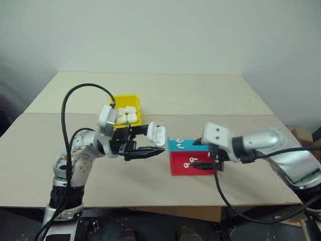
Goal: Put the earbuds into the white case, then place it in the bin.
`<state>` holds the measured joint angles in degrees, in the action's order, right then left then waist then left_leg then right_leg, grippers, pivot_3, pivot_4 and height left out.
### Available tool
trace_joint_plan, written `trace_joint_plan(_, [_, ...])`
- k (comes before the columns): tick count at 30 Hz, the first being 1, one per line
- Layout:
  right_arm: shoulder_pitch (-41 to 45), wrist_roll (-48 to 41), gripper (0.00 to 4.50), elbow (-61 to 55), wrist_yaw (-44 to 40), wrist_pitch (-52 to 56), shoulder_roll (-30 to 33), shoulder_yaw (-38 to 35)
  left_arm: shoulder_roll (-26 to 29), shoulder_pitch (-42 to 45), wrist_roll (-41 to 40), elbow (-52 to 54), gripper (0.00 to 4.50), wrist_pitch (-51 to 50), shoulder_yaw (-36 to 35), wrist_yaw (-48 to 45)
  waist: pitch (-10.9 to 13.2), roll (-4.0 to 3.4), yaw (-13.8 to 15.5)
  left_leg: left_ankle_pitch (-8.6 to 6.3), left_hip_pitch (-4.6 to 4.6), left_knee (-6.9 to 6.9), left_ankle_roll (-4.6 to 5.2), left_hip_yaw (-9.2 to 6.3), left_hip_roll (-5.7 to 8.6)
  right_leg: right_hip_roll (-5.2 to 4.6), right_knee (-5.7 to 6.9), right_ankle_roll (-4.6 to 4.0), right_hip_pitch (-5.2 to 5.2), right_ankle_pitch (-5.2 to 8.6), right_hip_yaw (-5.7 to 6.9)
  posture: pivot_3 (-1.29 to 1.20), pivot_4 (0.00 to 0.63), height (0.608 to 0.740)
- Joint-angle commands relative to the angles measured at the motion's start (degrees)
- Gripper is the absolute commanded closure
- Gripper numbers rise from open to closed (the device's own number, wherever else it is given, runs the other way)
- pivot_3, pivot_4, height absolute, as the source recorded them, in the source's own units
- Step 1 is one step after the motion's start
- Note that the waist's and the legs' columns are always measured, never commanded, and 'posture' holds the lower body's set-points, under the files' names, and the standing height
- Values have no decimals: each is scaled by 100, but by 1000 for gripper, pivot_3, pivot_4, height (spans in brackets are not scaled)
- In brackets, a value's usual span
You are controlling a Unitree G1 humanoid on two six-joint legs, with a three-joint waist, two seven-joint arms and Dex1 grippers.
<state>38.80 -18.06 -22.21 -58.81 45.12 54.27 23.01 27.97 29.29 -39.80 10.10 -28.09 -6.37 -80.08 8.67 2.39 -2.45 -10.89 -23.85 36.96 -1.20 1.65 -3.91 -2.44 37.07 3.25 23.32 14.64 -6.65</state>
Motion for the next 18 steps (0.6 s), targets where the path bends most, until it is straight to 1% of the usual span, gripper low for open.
trace_joint_plan(1, [369, 486, 1584, 192, -117, 107, -125, 411, 94, 74, -168, -90, 1716, 247, -24, -228, 0, 0, 21, 0, -4, 0, 0, 0, 1, -1, -1, 0, 2, 0, 2, 0, 150, 740])
trace_joint_plan(4, [642, 967, 1584, 480, -241, -63, -246, 816, 90, 71, -164, -121, 1716, 346, 39, -220, 0, 0, 28, -1, -17, 1, 1, -1, 0, -1, 0, 0, 12, 0, 7, 0, 150, 740])
trace_joint_plan(9, [869, 1470, 1584, 890, -579, -361, -405, 1227, 14, 37, -166, 8, 1716, 371, 132, 49, 0, 0, 23, 0, -23, 3, 1, -1, 0, -1, 3, 0, 20, 0, 7, 0, 150, 740])
trace_joint_plan(13, [872, 1704, 1584, 1100, -704, -550, -577, 1273, 172, 33, -229, 372, 1716, -16, 226, 447, 0, 0, 10, 0, -33, 2, 1, -2, -1, 0, 4, 0, 31, 0, 7, 0, 150, 740])
trace_joint_plan(18, [910, 2016, 1584, 1399, -852, -785, -818, 1348, 209, -53, -455, 724, 1716, -126, 191, 662, 0, -1, -1, 0, -35, 2, 1, -2, -1, 0, 9, 0, 38, -1, 5, 0, 150, 740])
